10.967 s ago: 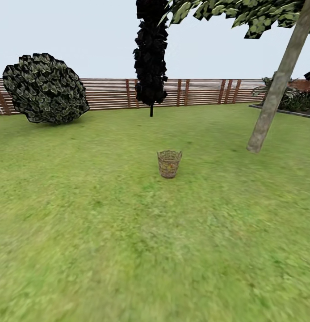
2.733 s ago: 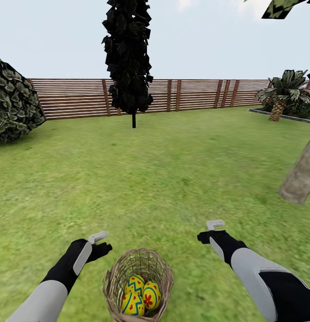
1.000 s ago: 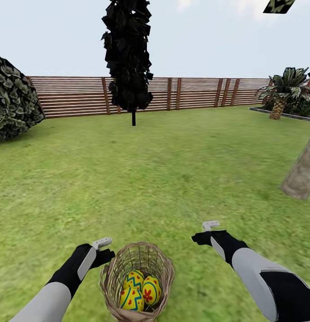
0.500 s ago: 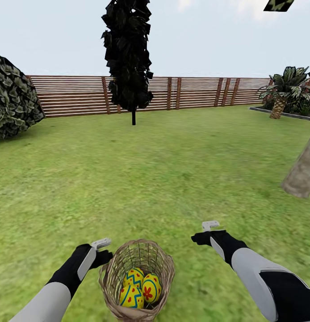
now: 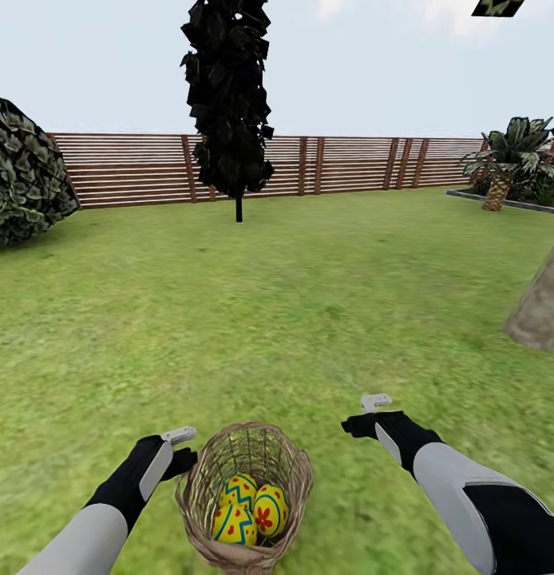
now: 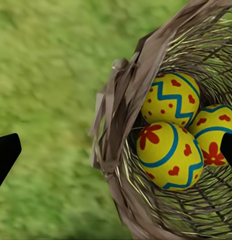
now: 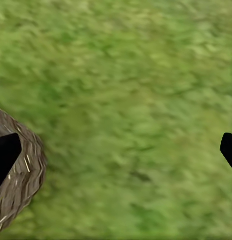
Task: Take the three Easter eggs out of the wicker basket on the lawn in the garden, then place them on the lawn next to a single tree (choose any tree) so that all three eggs are next to the same tree and none are left in the basket.
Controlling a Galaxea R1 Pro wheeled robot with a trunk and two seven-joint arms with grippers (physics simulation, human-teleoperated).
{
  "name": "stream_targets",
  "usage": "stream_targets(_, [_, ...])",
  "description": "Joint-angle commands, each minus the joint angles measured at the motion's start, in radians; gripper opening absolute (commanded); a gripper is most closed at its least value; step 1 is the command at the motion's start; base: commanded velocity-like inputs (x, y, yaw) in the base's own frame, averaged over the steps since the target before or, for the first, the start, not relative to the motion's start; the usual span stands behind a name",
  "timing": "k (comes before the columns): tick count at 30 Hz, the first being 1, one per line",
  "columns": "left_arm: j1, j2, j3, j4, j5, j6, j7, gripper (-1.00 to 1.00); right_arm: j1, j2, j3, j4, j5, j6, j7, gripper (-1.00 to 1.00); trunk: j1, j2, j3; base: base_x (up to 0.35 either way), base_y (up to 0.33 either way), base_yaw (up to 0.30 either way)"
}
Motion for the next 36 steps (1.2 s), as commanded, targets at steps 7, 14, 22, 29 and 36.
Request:
stream_targets(7, [0.0,-0.001,-0.036,-0.001,0.011,0.003,0.007,1.0,0.0,0.0,0.0,-0.002,0.01,0.005,0.005,1.0,0.027,-0.05,-0.023,0.0,0.0,0.0])
stream_targets(14, [0.0,-0.001,-0.059,-0.001,0.013,0.001,0.007,1.0,0.0,0.0,0.0,-0.002,0.01,0.005,0.005,1.0,0.054,-0.099,-0.045,0.0,0.0,0.0])
stream_targets(22, [0.0,0.0,-0.06,-0.001,0.012,0.001,0.007,1.0,0.0,0.0,0.0,-0.002,0.01,0.005,0.005,1.0,0.084,-0.155,-0.07,0.0,0.0,0.0])
stream_targets(29, [0.0,0.001,-0.06,-0.001,0.012,0.001,0.007,1.0,0.0,0.0,0.0,-0.002,0.01,0.005,0.005,1.0,0.111,-0.204,-0.092,0.0,0.0,0.0])
stream_targets(36, [0.0,0.001,-0.06,-0.001,0.012,0.001,0.007,1.0,0.0,0.0,0.0,-0.002,0.01,0.005,0.005,1.0,0.138,-0.253,-0.114,0.0,0.0,0.0])
